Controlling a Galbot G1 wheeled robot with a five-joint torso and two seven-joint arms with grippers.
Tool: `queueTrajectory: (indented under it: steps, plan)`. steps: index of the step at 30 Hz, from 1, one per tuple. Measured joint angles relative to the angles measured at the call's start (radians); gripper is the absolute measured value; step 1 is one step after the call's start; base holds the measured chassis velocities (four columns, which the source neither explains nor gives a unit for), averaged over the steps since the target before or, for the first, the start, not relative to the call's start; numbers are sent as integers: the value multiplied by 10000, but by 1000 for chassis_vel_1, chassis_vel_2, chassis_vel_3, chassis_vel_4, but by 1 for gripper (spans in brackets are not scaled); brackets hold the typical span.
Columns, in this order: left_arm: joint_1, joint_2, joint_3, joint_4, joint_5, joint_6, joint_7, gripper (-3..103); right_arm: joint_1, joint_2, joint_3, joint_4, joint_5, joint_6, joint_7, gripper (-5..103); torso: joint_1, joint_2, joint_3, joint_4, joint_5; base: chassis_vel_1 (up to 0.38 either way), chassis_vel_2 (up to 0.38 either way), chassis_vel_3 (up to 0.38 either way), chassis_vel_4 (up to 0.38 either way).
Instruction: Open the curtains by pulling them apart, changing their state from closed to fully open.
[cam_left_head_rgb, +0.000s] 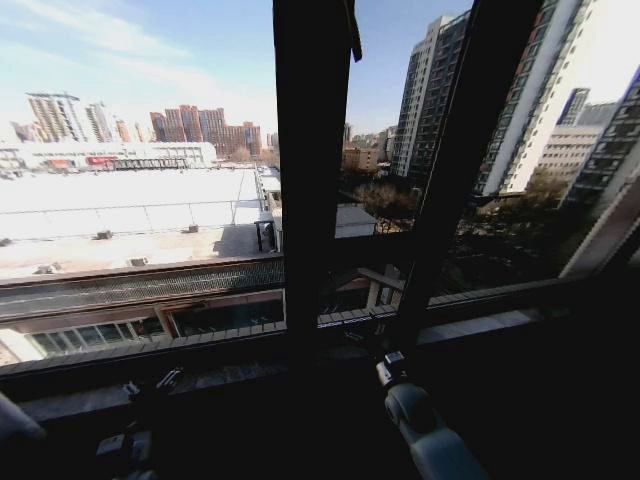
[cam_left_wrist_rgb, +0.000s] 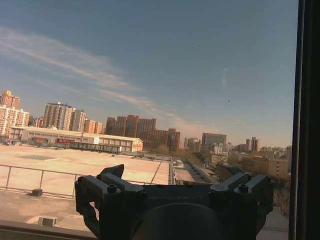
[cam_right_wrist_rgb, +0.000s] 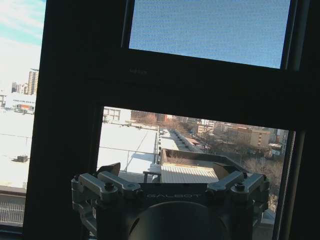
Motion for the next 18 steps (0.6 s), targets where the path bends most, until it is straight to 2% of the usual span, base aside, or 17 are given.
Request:
queueTrajectory:
  steps: [18]
  plan:
    - [0, 1, -1, 0, 0, 0, 0, 100, 0, 0, 0, 0, 0, 0, 0, 100, 3, 0, 0, 0, -3, -360, -351, 349, 353]
